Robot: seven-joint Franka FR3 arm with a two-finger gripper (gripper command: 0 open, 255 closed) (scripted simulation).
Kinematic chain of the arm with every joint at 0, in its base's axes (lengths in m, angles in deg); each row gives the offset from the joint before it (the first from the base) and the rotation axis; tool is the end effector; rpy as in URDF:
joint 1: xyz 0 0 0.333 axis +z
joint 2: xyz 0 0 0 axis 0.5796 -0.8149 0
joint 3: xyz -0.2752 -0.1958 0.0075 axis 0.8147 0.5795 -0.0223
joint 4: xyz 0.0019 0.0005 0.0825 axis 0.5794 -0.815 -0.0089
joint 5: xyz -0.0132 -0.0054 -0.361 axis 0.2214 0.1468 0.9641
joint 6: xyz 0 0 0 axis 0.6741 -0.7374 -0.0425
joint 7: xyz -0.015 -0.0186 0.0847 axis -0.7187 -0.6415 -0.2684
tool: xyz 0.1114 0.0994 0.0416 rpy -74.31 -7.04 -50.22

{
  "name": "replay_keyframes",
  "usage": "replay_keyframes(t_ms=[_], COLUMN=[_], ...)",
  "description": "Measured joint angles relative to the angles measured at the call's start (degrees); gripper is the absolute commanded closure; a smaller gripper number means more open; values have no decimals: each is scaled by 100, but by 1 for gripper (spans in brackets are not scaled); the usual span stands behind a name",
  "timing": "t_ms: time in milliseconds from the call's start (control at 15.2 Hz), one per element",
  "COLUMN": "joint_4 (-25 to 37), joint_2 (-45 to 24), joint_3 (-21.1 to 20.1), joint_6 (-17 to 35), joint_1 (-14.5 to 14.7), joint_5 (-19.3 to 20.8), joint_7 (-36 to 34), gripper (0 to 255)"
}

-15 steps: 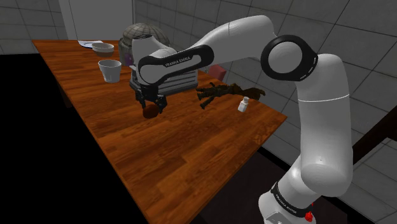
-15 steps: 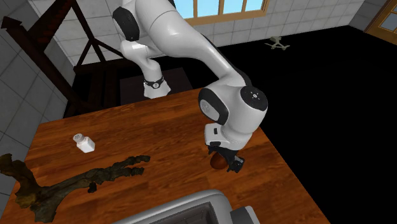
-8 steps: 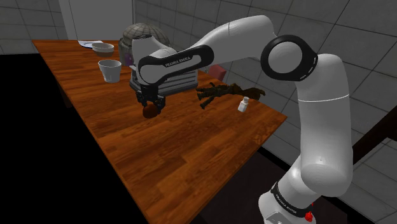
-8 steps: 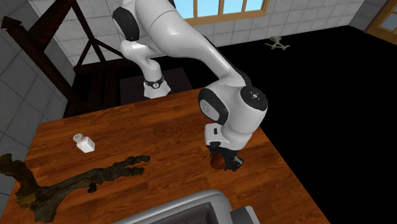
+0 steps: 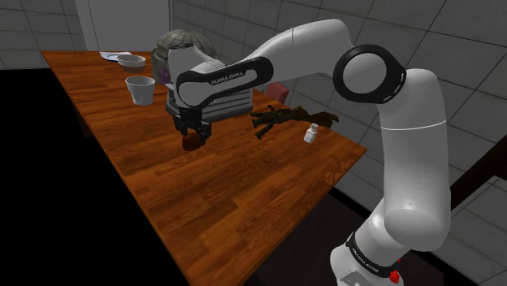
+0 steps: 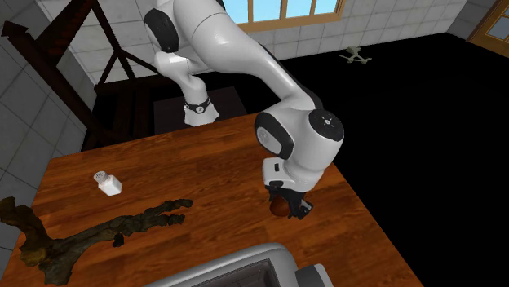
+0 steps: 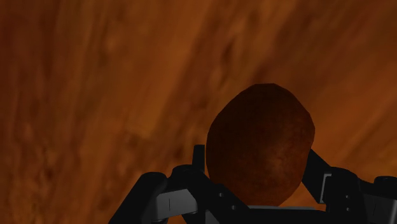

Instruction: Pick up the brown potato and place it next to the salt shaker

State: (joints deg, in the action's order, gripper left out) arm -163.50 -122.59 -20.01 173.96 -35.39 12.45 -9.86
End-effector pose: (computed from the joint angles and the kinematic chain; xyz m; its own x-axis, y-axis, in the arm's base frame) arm 0.6542 0.1607 0.3071 0.4381 -0.8919 0.1124 -0.8986 -0.4309 0.0833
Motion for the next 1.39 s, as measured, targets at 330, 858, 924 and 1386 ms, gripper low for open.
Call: replay_keyframes(t_ms=[330, 858, 924, 1386], joint_4=[121, 440, 476, 877], joint_2=[140, 339, 361, 467], joint_3=[-34, -85, -91, -121], joint_6=[-245, -744, -800, -1289], joint_1=[-16, -19, -18, 9], joint_5=[-65, -167, -178, -241], joint_7=[68, 185, 197, 291], gripper=[255, 255, 255, 255])
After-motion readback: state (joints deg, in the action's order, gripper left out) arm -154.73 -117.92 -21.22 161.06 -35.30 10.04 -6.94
